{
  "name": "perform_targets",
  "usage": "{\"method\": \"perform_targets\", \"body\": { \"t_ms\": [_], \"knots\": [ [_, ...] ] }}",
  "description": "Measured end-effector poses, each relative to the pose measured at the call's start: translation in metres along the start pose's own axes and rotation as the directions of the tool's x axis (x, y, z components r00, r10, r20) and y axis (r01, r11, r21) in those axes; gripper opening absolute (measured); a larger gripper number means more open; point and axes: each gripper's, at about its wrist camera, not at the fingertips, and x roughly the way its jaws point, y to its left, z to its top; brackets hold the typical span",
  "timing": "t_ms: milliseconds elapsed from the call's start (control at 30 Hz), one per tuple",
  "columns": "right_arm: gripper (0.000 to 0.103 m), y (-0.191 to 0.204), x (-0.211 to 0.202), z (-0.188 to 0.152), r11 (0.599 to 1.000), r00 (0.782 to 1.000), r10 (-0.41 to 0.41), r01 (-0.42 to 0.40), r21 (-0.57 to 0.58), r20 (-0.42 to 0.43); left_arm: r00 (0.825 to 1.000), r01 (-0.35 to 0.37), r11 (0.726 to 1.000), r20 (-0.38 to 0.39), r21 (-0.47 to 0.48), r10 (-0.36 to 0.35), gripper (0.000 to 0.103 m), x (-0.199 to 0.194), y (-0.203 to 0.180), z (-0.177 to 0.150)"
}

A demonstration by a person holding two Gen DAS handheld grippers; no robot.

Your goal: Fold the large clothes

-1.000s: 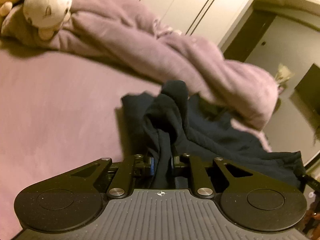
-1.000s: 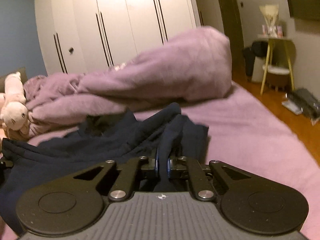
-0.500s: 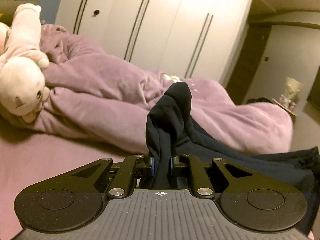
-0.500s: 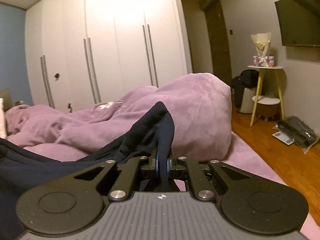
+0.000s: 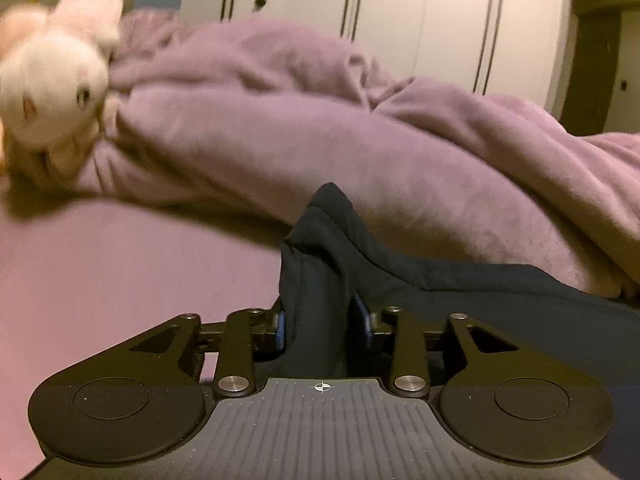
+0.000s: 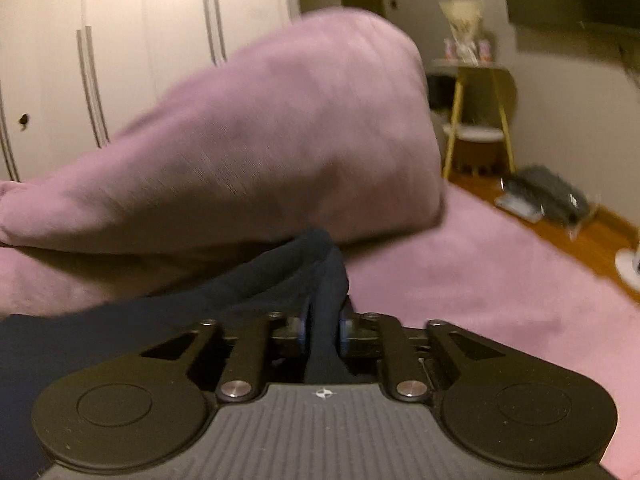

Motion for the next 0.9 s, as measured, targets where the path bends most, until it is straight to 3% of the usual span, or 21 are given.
{"method": "perform_targets", "body": {
  "t_ms": [133, 233, 267, 333, 400, 467, 533, 600, 733, 833, 900],
  "knots": [
    [0.034, -0.023, 0.027, -0.017, 0.992, 0.997, 0.019, -0.009, 0.127, -0.077, 0.999, 0.012, 0.997, -0.031, -0.078, -0.014, 0.053, 0.016, 0.014, -0.009],
    [0.037, -0.027, 0.033, -0.019, 0.986, 0.995, 0.037, -0.021, 0.165, -0.092, 0.998, 0.030, 0.988, -0.050, -0.154, -0.038, 0.064, 0.017, 0.027, -0.008],
    [0.037, -0.025, 0.032, -0.018, 0.988, 0.996, 0.031, -0.017, 0.155, -0.088, 0.997, 0.031, 0.983, -0.057, -0.182, -0.042, 0.065, 0.015, 0.033, -0.008],
    [0.052, -0.025, 0.025, -0.016, 0.988, 0.997, 0.019, -0.008, 0.156, -0.069, 0.996, 0.037, 0.974, -0.074, -0.223, -0.055, 0.065, 0.007, 0.041, -0.005],
    [0.054, -0.031, 0.009, -0.009, 0.982, 0.999, 0.026, -0.019, 0.188, -0.039, 0.994, 0.032, 0.969, -0.092, -0.245, -0.056, 0.063, -0.009, 0.048, 0.001],
    [0.054, -0.035, -0.015, -0.003, 0.975, 0.996, 0.084, -0.080, 0.206, -0.010, 0.988, 0.101, 0.961, -0.086, -0.256, -0.127, 0.063, -0.030, 0.052, -0.001],
    [0.054, -0.036, -0.039, -0.002, 0.975, 0.989, 0.147, -0.144, 0.172, -0.005, 0.983, 0.157, 0.964, -0.062, -0.214, -0.174, 0.067, -0.051, 0.053, -0.008],
    [0.054, -0.032, -0.057, -0.008, 0.981, 0.984, 0.179, -0.177, 0.074, -0.014, 0.991, 0.092, 0.990, -0.086, -0.105, -0.101, 0.069, -0.053, 0.044, -0.017],
    [0.056, -0.025, -0.052, -0.024, 0.995, 0.992, 0.059, -0.068, -0.069, -0.115, 0.987, 0.057, 0.991, -0.144, -0.124, -0.075, 0.072, -0.052, 0.051, -0.015],
    [0.058, -0.051, -0.060, -0.014, 0.997, 0.987, 0.077, -0.078, 0.001, -0.139, 0.978, 0.090, 0.993, -0.181, -0.073, -0.102, 0.070, -0.066, 0.066, -0.001],
    [0.064, -0.078, -0.076, -0.006, 0.988, 0.978, 0.147, -0.138, 0.069, -0.149, 0.964, 0.144, 0.987, -0.215, -0.077, -0.157, 0.073, -0.076, 0.083, 0.004]
  ]
}}
